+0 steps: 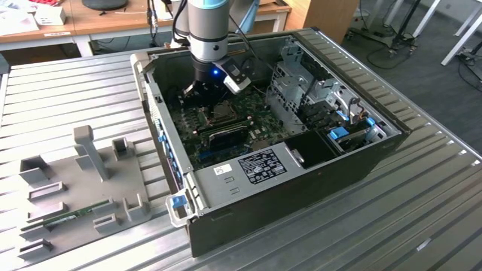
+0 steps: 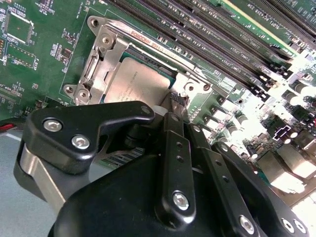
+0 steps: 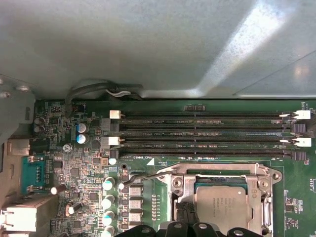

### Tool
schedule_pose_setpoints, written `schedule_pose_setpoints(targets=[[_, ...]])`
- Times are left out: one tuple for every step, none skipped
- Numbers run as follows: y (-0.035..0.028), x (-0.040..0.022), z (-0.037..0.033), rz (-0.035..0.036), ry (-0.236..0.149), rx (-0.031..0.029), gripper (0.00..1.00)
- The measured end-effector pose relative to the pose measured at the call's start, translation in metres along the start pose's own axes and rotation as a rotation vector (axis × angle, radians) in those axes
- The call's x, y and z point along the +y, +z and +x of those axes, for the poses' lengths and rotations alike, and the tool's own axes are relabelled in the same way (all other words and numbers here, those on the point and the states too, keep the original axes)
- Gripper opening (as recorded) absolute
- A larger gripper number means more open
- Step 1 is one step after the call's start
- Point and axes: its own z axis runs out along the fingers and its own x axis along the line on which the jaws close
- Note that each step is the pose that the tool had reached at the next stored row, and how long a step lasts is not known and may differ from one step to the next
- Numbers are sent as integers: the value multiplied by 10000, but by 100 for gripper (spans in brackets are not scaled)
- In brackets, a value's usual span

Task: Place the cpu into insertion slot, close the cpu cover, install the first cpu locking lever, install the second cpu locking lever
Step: 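Close the cpu cover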

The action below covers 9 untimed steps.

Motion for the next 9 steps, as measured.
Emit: schedule_pose_setpoints(targets=[[0, 0, 0, 1, 0, 0, 10], [0, 0, 1, 1, 0, 0, 10], [2, 0, 3, 1, 1, -1, 10], [4, -1, 4, 2, 1, 0, 10], [5, 0, 5, 2, 0, 1, 10], [5, 0, 5, 1, 0, 0, 10], [6, 0, 5, 2, -1, 1, 10], [6, 0, 5, 1, 0, 0, 10], [7, 0, 6, -1, 0, -1, 10]])
